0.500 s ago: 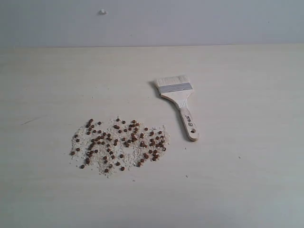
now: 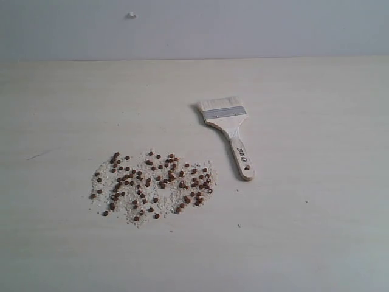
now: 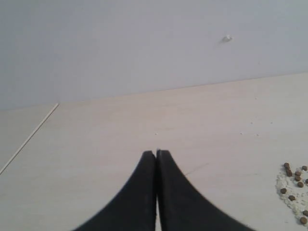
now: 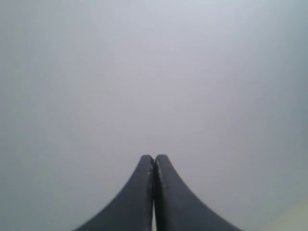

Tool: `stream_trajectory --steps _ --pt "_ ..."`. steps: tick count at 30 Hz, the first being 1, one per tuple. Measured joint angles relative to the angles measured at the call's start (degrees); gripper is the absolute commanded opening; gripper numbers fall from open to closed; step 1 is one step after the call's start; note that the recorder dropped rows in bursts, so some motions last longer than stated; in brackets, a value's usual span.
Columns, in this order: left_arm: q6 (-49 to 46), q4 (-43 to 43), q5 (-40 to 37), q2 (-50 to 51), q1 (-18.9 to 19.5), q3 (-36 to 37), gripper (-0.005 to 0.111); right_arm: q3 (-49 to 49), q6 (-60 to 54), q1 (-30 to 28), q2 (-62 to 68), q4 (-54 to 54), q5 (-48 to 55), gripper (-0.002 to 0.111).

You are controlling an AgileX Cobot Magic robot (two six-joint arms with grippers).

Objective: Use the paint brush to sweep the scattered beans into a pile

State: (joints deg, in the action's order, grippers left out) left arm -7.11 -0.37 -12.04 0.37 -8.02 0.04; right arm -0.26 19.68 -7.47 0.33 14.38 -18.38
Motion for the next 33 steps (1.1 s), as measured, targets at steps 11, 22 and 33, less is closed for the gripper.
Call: stream_trajectory --steps 11,22,33 --pt "0.00 0.00 0.00 0.00 0.00 0.00 0.000 -1.07 21.12 0.00 -0.12 2.45 -19.43 0.000" --pt "0.00 0.00 0.00 0.00 0.00 0.00 0.000 -28.32 25.64 0.00 19.08 -27.34 -5.27 0.000" --pt "0.00 0.00 0.00 0.00 0.00 0.00 0.000 -38.40 39.36 0.90 44.79 -74.42 23.16 0.000"
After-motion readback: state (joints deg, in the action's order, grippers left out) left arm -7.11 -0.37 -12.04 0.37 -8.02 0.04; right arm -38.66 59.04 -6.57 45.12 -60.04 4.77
